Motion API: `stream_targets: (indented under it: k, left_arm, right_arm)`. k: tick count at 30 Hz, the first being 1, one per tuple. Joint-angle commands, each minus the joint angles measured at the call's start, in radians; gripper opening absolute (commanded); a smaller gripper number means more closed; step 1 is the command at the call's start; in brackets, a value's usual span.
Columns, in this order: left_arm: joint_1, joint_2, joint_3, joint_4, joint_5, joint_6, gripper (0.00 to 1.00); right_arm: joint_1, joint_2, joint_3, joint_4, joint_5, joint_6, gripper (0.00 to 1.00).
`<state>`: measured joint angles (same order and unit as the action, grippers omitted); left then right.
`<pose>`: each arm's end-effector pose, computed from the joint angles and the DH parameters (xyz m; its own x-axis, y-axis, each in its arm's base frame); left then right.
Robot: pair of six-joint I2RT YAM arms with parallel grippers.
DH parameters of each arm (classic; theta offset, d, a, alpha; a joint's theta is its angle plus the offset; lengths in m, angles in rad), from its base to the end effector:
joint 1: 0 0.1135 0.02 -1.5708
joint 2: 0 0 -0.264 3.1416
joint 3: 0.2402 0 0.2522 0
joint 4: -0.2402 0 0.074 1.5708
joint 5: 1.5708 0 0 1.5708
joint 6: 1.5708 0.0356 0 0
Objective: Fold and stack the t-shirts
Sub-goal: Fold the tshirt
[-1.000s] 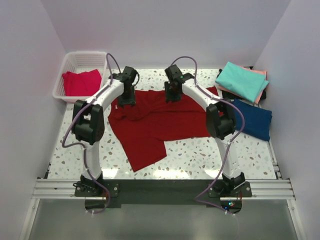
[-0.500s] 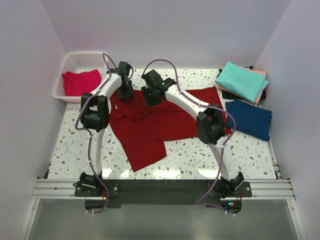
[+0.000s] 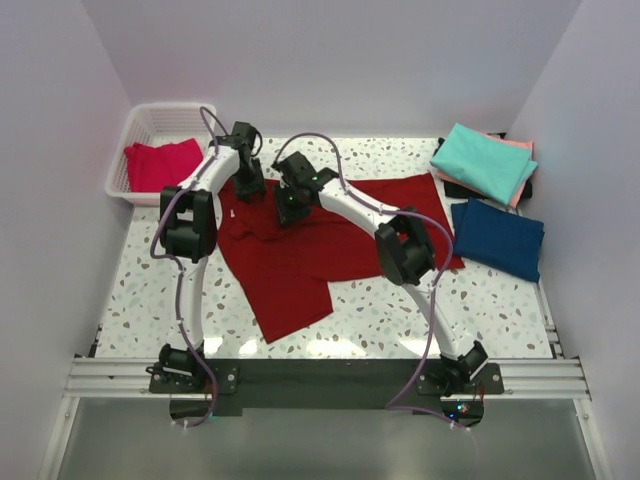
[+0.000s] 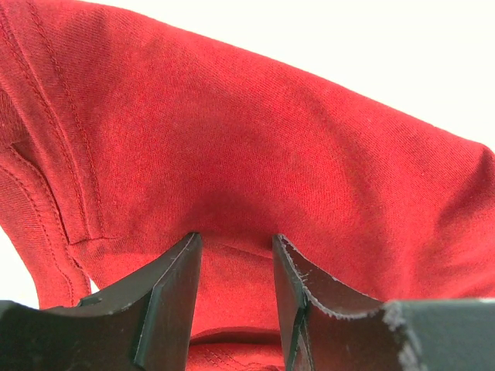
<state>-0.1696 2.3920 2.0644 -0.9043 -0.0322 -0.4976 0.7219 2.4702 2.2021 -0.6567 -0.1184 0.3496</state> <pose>0.4939 -0.0834 0.1680 -0.8924 -0.3312 -0.3066 -0.3047 0.9432 -0.1320 0.4060 0.3631 0.1834 -0.8061 -0.2565 -0.5333 -0.4613 0.8368 0.2948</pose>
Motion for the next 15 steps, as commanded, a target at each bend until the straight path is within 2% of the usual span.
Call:
stream_targets:
  k: [1, 11, 15]
  left_arm:
    - [0.013, 0.044, -0.029, 0.028, 0.022, 0.001, 0.47]
    - [0.019, 0.056, -0.032, 0.041, 0.026, 0.008, 0.47]
    - [0.027, 0.073, -0.02, 0.05, 0.055, 0.008, 0.47]
  right_arm:
    - [0.02, 0.013, 0.061, 0.091, -0.058, 0.019, 0.37]
    - [0.048, 0.018, 0.03, 0.071, -0.099, 0.017, 0.37]
    - [0.057, -0.039, -0.079, 0.054, -0.095, 0.006, 0.37]
